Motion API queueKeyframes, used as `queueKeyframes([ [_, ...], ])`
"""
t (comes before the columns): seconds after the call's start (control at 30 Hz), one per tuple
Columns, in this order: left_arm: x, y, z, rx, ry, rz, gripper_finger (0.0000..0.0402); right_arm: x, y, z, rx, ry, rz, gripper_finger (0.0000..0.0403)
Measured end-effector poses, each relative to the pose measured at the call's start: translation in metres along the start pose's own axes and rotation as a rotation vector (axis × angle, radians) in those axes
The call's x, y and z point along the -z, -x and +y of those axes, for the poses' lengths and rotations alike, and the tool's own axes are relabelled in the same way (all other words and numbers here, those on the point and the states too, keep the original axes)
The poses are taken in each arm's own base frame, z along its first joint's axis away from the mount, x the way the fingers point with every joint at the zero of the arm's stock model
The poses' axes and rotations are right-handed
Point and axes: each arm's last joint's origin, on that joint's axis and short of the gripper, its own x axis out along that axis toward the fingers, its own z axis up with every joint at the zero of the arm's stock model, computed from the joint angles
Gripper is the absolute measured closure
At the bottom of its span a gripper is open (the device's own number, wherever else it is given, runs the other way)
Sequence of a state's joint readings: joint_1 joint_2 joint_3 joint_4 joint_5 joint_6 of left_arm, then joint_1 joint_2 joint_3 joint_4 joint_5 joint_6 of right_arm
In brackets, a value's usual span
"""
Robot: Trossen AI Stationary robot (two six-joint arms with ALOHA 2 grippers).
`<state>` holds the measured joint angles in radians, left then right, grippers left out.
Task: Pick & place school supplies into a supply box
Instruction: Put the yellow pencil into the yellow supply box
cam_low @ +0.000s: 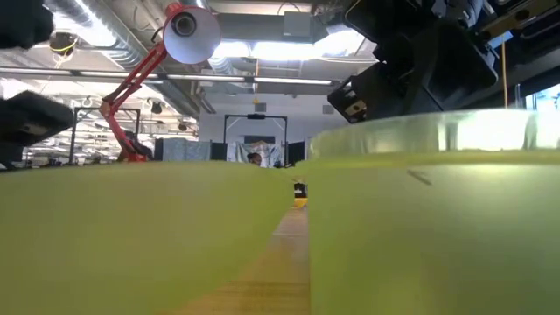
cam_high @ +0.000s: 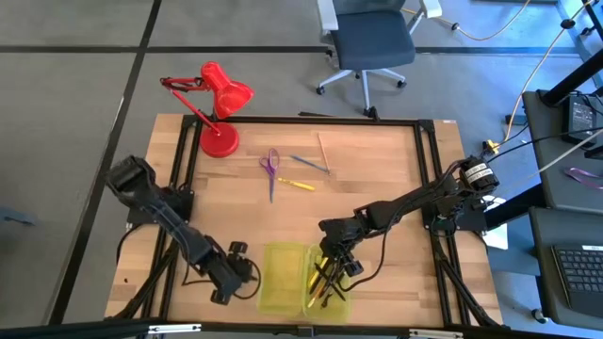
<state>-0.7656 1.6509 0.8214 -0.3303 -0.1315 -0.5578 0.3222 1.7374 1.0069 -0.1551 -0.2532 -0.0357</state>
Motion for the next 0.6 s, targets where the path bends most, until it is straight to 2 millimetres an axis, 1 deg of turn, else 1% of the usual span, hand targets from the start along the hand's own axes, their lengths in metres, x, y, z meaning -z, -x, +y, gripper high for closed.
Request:
queueKeyframes([
  [0.13, 0.004, -0.009, -0.006, -0.065, -0.040, 0.075, 0.0240, 0.000, 0.000, -0.001, 0.022, -0.001, 0.000, 0.0280],
  [0.23, 0.007, -0.012, -0.009, -0.091, -0.034, 0.114, 0.0254, 0.000, 0.000, -0.001, 0.033, -0.001, 0.001, 0.0280],
  [0.43, 0.011, -0.013, -0.012, -0.085, -0.040, 0.136, 0.0288, 0.000, 0.000, -0.001, 0.037, -0.001, 0.001, 0.0280],
  [0.6, 0.013, -0.012, -0.013, -0.080, -0.045, 0.153, 0.0305, 0.000, 0.000, -0.001, 0.037, -0.002, 0.004, 0.0280],
])
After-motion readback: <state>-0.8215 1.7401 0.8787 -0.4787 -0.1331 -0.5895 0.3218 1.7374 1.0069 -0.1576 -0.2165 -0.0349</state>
